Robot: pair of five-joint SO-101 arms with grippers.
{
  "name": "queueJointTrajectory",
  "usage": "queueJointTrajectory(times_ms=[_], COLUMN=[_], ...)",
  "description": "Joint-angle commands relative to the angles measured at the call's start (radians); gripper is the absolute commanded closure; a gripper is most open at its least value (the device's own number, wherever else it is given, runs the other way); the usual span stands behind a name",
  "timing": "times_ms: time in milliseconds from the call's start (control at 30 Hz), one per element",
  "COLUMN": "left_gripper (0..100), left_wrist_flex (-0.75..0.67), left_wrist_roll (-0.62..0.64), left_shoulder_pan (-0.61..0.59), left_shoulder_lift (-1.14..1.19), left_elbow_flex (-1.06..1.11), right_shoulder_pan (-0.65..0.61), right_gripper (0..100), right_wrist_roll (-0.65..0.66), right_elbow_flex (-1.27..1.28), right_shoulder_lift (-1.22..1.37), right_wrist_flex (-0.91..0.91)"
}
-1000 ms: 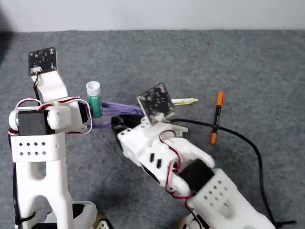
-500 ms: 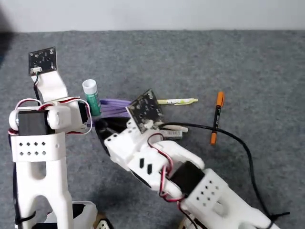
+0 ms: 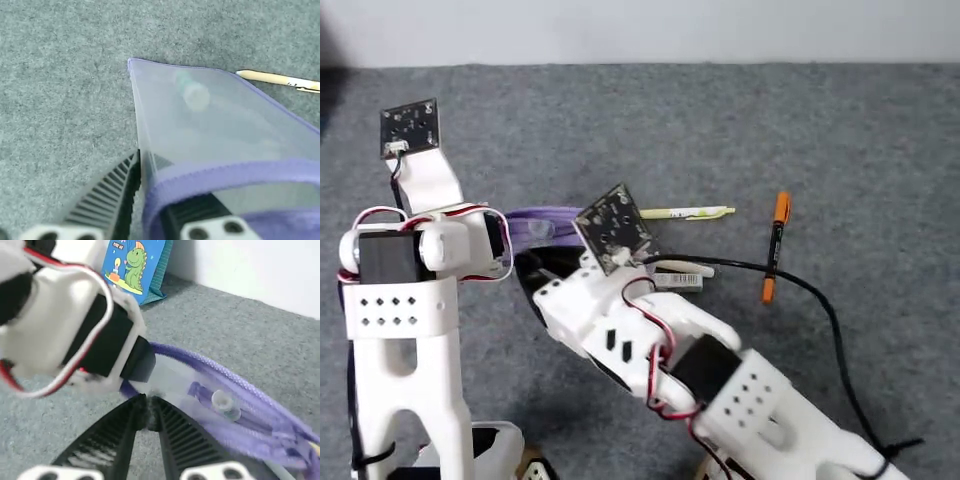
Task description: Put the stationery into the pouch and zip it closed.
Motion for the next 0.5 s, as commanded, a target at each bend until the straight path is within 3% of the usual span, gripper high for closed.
queueJointTrajectory(times_ms=[0,133,467], left_gripper=[98,98,98], left_wrist_flex=[0.005,0.005,0.005], left_wrist_roll=[0.015,0.015,0.015], left_shoulder_pan=[-0.005,-0.005,-0.005], left_shoulder_lift=[0.002,0.002,0.009], left_elbow_flex=[-0.047,-0.047,-0.047], right_shoulder_pan=[0.002,0.099,0.565], right_gripper=[99.1,99.1,98.7], right_wrist_roll=[0.011,0.006,0.008], right_elbow_flex=[-0.043,-0.041,-0.028], right_shoulder_lift=[-0.117,-0.234,-0.234], right_wrist_flex=[0.151,0.32,0.496])
